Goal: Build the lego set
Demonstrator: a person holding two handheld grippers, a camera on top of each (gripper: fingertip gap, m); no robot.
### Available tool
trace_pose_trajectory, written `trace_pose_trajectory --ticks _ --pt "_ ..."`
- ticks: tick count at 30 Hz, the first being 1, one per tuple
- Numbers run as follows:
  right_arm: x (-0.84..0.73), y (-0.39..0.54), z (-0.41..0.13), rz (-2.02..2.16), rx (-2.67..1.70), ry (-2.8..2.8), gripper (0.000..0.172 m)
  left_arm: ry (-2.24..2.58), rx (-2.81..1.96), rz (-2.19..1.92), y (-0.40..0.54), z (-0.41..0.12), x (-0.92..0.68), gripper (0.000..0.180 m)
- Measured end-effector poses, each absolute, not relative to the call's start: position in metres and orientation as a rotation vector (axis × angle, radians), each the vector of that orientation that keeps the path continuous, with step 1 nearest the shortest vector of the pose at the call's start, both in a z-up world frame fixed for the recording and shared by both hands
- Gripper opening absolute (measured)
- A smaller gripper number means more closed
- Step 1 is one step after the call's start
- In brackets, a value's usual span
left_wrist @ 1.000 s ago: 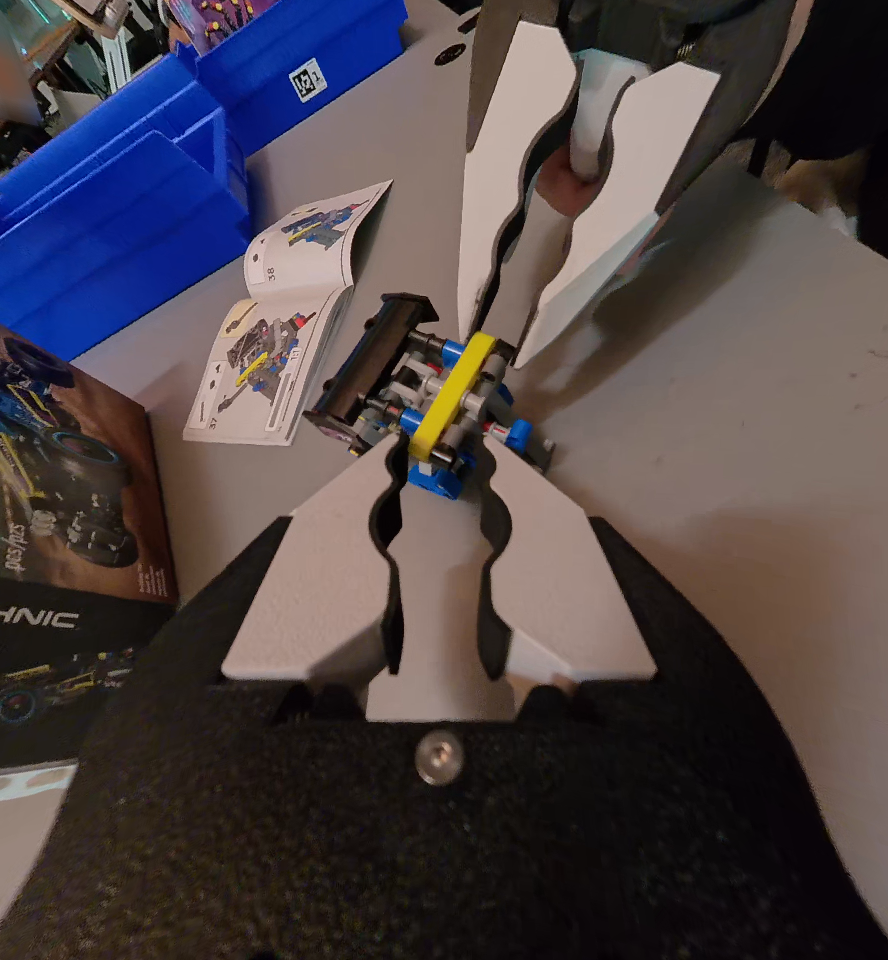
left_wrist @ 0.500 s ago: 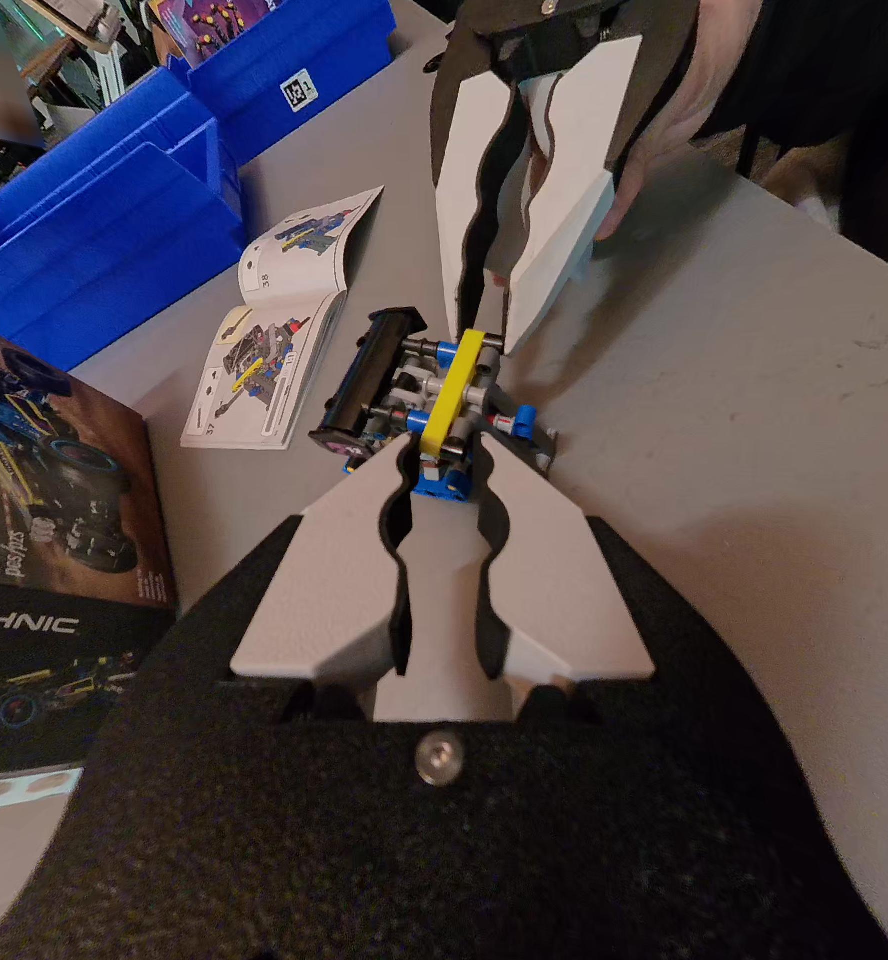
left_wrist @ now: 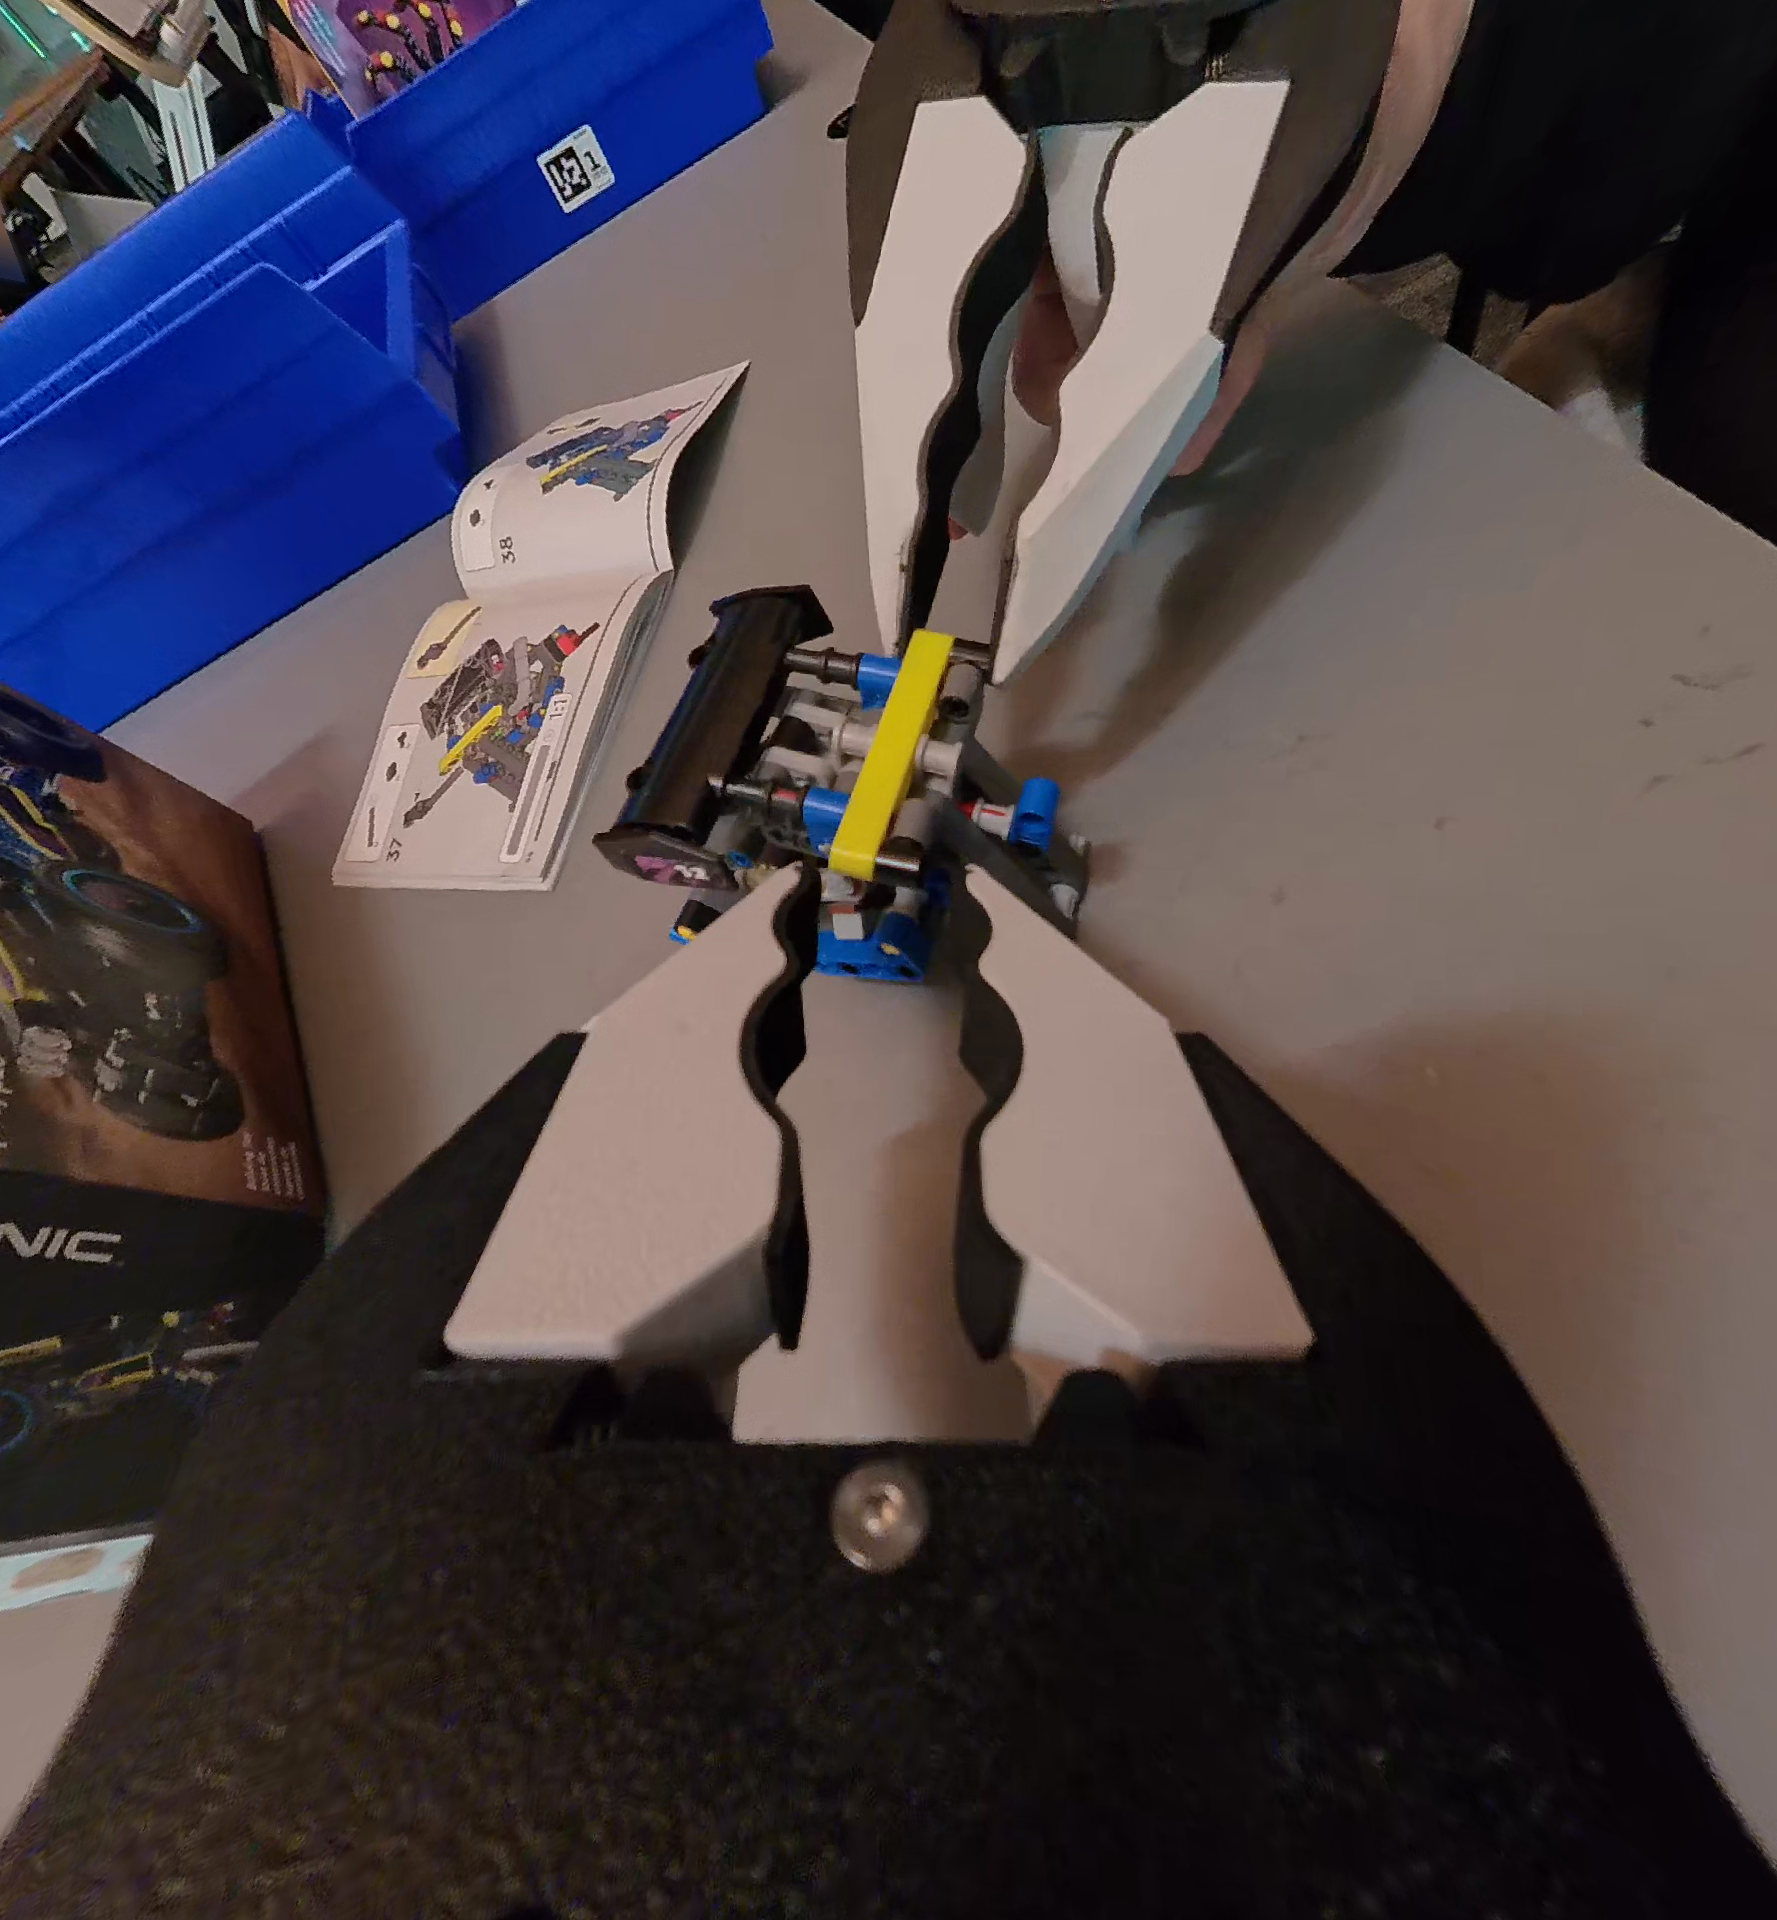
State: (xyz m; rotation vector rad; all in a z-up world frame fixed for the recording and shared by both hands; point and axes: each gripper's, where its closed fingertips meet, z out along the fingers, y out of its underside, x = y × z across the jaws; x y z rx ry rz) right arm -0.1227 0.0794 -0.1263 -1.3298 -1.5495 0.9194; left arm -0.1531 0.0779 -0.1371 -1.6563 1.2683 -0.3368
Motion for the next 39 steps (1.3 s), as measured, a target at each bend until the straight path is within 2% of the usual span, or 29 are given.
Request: trace_pose_trajectory --ticks 2,4,7,10,15,17,20,24,28,31,33,36,37,38,39 --pt "-0.123 0.079 -0.127 0.922 -1.327 -1.555 0.014 1.271 -1.657 -0.339 0.077 -0.137 -0.153 0.024" --pt "-0.120 0.073 -0.127 0.944 -1.308 -1.591 0.028 1.263 -1.656 -0.355 0.076 -0.133 -0.152 0.027" --pt "-0.101 0.075 -0.125 0.907 -1.269 -1.679 0.027 1.241 -1.651 -0.384 0.073 -0.128 -0.152 0.027" --pt "-0.064 0.130 -0.123 0.622 -1.319 -1.641 0.021 1.219 -1.672 -0.380 0.074 -0.124 -0.155 0.027" --pt "0.026 0.250 -0.143 0.059 -1.548 -1.574 0.030 1.147 -1.730 -0.350 0.082 -0.114 -0.161 0.027" --pt "0.039 0.270 -0.143 0.059 -1.576 -1.536 0.030 1.061 -1.782 -0.325 0.089 -0.109 -0.163 0.037" --pt "0.040 0.286 -0.138 0.176 -1.575 -1.453 0.026 0.823 -1.884 -0.286 0.093 -0.105 -0.170 0.062" --pt "0.052 0.318 -0.145 0.110 -1.658 -1.368 0.024 0.505 -2.059 -0.269 0.075 -0.127 -0.172 0.088" --pt "0.044 0.324 -0.144 0.279 -1.645 -1.393 0.024 0.330 -2.226 -0.286 0.057 -0.163 -0.148 0.088" --pt "0.024 0.299 -0.147 0.447 -1.518 -1.583 0.037 0.267 -2.333 -0.149 0.061 -0.186 -0.141 0.086" --pt "0.015 0.291 -0.153 0.460 -1.465 -1.681 0.051 0.258 -2.323 -0.107 0.072 -0.186 -0.137 0.077" --pt "0.008 0.285 -0.171 0.457 -1.476 -1.805 0.055 0.202 -2.313 -0.076 0.092 -0.186 -0.144 0.063" --pt "0.006 0.285 -0.174 0.450 -1.471 -1.830 0.050 0.194 -2.314 -0.086 0.096 -0.185 -0.146 0.055" --pt "0.005 0.285 -0.174 0.453 -1.465 -1.835 0.037 0.178 -2.310 -0.061 0.101 -0.185 -0.153 0.046" --pt "0.005 0.286 -0.175 0.442 -1.466 -1.846 0.015 0.178 -2.307 -0.024 0.104 -0.184 -0.161 0.044"
